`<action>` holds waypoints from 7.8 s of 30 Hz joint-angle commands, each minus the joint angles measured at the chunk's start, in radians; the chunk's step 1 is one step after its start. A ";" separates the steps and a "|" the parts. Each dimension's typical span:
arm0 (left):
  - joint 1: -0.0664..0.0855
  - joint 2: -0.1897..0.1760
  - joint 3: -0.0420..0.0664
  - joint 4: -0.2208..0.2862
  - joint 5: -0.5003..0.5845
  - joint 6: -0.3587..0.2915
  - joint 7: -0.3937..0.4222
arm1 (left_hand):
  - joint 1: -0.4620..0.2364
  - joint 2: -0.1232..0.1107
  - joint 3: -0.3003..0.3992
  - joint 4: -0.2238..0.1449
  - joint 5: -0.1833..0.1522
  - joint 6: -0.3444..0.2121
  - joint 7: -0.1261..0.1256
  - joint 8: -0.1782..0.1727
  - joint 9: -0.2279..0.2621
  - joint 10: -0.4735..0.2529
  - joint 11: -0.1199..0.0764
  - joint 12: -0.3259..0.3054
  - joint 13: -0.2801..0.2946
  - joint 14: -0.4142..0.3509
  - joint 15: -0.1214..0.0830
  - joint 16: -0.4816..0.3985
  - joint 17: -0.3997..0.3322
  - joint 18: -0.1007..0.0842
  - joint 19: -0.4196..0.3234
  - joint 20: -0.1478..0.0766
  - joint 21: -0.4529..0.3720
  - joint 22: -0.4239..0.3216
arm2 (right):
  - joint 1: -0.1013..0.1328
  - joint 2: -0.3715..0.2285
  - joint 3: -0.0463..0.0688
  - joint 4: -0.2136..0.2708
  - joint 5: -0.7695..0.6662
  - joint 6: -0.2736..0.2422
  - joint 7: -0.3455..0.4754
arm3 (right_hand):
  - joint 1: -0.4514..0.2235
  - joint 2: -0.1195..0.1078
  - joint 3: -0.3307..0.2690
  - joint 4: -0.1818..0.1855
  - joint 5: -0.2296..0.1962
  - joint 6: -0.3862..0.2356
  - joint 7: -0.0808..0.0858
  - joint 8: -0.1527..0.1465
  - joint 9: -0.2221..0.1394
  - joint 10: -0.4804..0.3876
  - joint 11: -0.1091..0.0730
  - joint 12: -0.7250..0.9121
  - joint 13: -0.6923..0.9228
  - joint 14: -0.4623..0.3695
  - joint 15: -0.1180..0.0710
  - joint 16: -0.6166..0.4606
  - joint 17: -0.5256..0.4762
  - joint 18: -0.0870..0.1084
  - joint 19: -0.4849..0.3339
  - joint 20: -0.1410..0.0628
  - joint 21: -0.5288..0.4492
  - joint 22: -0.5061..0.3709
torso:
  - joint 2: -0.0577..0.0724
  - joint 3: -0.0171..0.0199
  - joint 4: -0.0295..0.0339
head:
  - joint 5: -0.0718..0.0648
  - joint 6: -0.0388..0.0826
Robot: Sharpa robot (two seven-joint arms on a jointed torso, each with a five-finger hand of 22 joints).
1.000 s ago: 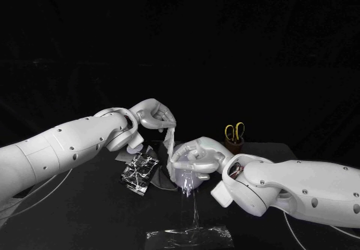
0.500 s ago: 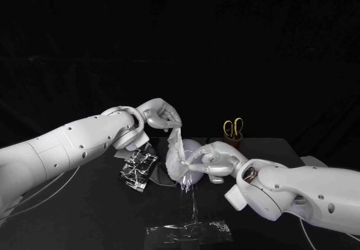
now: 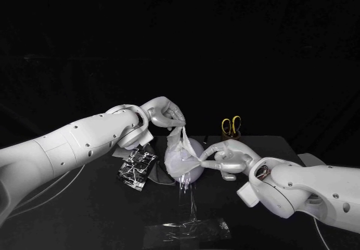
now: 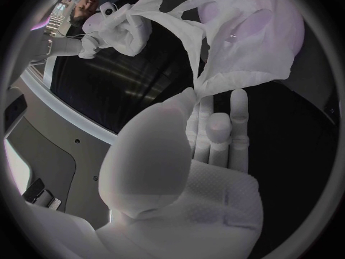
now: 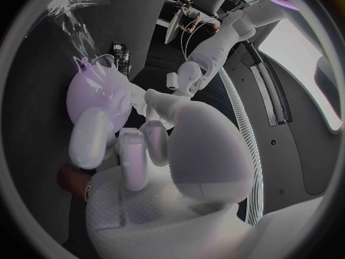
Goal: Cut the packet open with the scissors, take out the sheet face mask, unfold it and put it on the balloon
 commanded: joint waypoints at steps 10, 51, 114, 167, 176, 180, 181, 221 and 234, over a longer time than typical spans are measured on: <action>0.001 0.036 0.003 -0.034 -0.004 0.010 -0.012 | 0.011 0.005 0.009 -0.001 0.005 0.001 0.007 0.003 0.001 0.003 -0.003 -0.006 -0.002 0.009 -0.003 0.009 0.005 0.014 0.003 -0.008 0.008 0.003 | -0.002 -0.043 0.000 -0.015 -0.015 0.000 0.011 | 0.001 0.006 -0.005 0.000 0.004 0.007 0.000 0.004 0.002 0.006 0.002 -0.001 0.088 0.106 0.000 0.004 0.263 0.001 -0.005 -0.004 -0.001 0.160 | 0.001 -0.0007 0.0001 | -0.017 -0.003; 0.004 0.129 0.005 -0.108 -0.146 0.051 -0.077 | 0.014 0.006 0.016 -0.008 0.005 -0.006 0.015 -0.004 -0.001 -0.010 0.004 -0.014 -0.007 0.013 0.002 0.030 0.031 0.013 -0.003 -0.009 0.025 0.019 | -0.052 0.017 -0.011 -0.094 -0.044 -0.051 -0.066 | -0.002 0.006 -0.007 0.000 0.004 0.005 0.000 0.004 0.002 0.001 0.003 -0.012 0.081 0.106 0.000 0.004 0.263 0.006 -0.012 -0.004 -0.029 0.154 | 0.001 0.0006 -0.0008 | -0.052 -0.034; 0.000 -0.210 0.009 0.155 0.178 -0.073 -0.092 | -0.017 -0.008 -0.079 0.049 0.006 -0.150 0.073 -0.135 -0.059 -0.136 0.068 -0.023 0.043 -0.139 0.062 -0.017 -0.255 0.016 -0.028 0.032 -0.032 0.002 | 0.160 0.234 -0.001 -0.505 -0.380 0.157 -0.002 | 0.066 0.020 -0.218 0.085 0.049 -0.041 0.066 -0.245 -0.121 -0.027 0.058 -0.023 0.052 0.106 0.046 0.004 0.263 -0.004 0.009 0.038 0.027 0.170 | 0.026 -0.0113 0.0143 | -0.039 -0.024; -0.027 -0.117 0.009 0.123 0.175 -0.053 -0.209 | -0.015 -0.008 -0.156 0.104 0.006 -0.150 0.036 -0.114 -0.058 -0.161 0.013 0.811 0.696 0.243 0.010 0.188 0.471 -0.050 0.294 -0.028 0.271 0.368 | 0.225 0.433 0.014 -0.695 -0.331 0.495 -0.213 | -0.031 0.001 -0.328 0.182 0.038 -0.038 0.083 -0.318 -0.147 0.087 0.079 0.195 0.231 0.106 0.066 0.004 0.263 -0.026 0.042 0.056 0.177 0.198 | 0.089 -0.0249 0.0158 | -0.033 0.007; -0.032 -0.114 0.010 0.119 0.174 -0.045 -0.210 | -0.015 -0.008 -0.156 0.104 0.006 -0.151 0.036 -0.115 -0.058 -0.163 0.013 0.810 0.693 0.243 0.010 0.188 0.472 -0.050 0.295 -0.028 0.272 0.370 | 0.225 0.434 0.013 -0.702 -0.331 0.504 -0.215 | -0.009 0.014 -0.316 0.172 0.033 -0.027 0.080 -0.320 -0.147 0.090 0.076 0.199 0.234 0.106 0.063 0.004 0.263 -0.027 0.044 0.054 0.186 0.199 | 0.090 -0.0241 0.0158 | -0.035 0.003; -0.033 -0.112 0.010 0.119 0.174 -0.042 -0.210 | -0.015 -0.008 -0.156 0.104 0.006 -0.151 0.036 -0.115 -0.059 -0.163 0.014 0.810 0.694 0.243 0.010 0.188 0.472 -0.051 0.297 -0.028 0.273 0.372 | 0.223 0.437 0.013 -0.706 -0.331 0.509 -0.215 | -0.005 0.017 -0.313 0.169 0.030 -0.025 0.079 -0.320 -0.147 0.090 0.075 0.198 0.234 0.106 0.063 0.004 0.263 -0.027 0.044 0.054 0.187 0.199 | 0.091 -0.0243 0.0154 | -0.034 0.002; -0.033 -0.111 0.010 0.119 0.174 -0.042 -0.210 | -0.015 -0.008 -0.156 0.104 0.006 -0.151 0.036 -0.115 -0.059 -0.163 0.014 0.810 0.693 0.244 0.010 0.188 0.474 -0.051 0.298 -0.028 0.274 0.374 | 0.223 0.437 0.013 -0.707 -0.331 0.511 -0.215 | -0.002 0.019 -0.312 0.168 0.029 -0.024 0.079 -0.321 -0.147 0.090 0.075 0.199 0.234 0.106 0.063 0.004 0.263 -0.027 0.044 0.054 0.188 0.200 | 0.091 -0.0243 0.0154 | -0.034 0.002; -0.043 -0.072 0.009 0.086 0.176 -0.024 -0.216 | -0.063 -0.025 -0.185 0.117 0.005 -0.163 0.046 -0.134 -0.068 -0.145 0.025 0.819 0.708 0.256 0.020 0.191 0.497 -0.057 0.316 -0.023 0.294 0.400 | 0.213 0.416 0.013 -0.680 -0.314 0.395 -0.141 | 0.067 0.056 -0.185 0.031 0.004 0.094 0.002 -0.177 -0.044 0.115 0.007 0.236 0.263 0.106 0.005 0.004 0.263 -0.037 0.058 0.003 0.257 0.213 | 0.098 -0.0255 0.0151 | -0.033 -0.006; -0.044 -0.052 0.008 0.067 0.172 -0.014 -0.219 | -0.035 -0.004 -0.172 0.105 0.006 -0.153 0.042 -0.135 -0.068 -0.138 0.020 0.822 0.713 0.259 0.017 0.191 0.505 -0.057 0.319 -0.022 0.299 0.406 | 0.213 0.402 0.013 -0.659 -0.313 0.377 -0.136 | 0.058 0.053 -0.167 0.022 0.003 0.087 0.000 -0.159 -0.026 0.115 0.004 0.236 0.263 0.106 0.002 0.004 0.263 -0.038 0.059 0.000 0.261 0.214 | 0.099 -0.0251 0.0148 | -0.037 -0.007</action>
